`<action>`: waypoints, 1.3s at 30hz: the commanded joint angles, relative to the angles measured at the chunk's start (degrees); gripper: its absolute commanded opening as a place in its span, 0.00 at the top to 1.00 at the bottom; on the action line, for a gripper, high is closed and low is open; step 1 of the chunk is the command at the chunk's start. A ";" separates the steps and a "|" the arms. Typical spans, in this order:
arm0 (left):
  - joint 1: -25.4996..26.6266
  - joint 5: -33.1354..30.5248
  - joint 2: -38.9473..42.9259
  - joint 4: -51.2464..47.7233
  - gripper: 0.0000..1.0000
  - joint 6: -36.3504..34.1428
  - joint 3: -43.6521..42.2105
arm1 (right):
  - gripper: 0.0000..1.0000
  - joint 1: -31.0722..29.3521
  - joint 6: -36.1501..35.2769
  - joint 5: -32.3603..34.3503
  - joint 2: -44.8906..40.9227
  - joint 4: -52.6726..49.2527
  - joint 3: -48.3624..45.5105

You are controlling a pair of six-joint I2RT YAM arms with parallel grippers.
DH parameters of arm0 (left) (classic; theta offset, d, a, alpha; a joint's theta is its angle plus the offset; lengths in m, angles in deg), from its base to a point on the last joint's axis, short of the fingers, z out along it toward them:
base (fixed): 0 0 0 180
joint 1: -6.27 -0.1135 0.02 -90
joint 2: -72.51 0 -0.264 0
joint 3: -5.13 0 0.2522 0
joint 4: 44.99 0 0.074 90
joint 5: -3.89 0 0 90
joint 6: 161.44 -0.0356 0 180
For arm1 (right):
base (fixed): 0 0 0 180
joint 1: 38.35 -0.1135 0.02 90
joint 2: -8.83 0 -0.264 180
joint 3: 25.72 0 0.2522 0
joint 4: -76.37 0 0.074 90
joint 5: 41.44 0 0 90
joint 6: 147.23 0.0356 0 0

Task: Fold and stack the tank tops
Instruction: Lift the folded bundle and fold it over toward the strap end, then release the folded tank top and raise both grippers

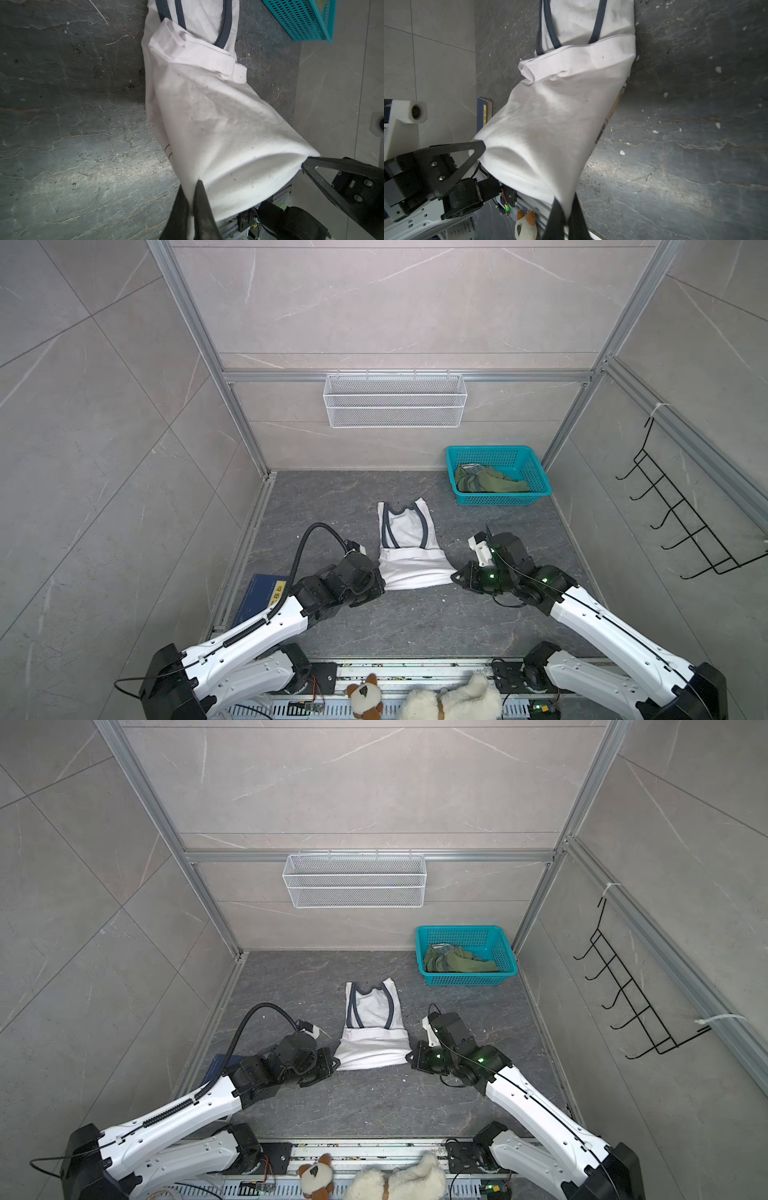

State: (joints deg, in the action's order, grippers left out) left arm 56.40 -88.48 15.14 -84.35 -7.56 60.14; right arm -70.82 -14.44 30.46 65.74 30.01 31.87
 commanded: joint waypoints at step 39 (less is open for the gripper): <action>-24.74 4.11 -38.08 1.11 0.94 -17.02 37.52 | 1.00 9.80 -6.52 2.29 38.89 1.52 36.79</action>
State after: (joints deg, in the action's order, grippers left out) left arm 33.54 -83.96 -21.32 -84.27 -22.69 94.85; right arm -62.14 -19.80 32.05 102.70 31.28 66.08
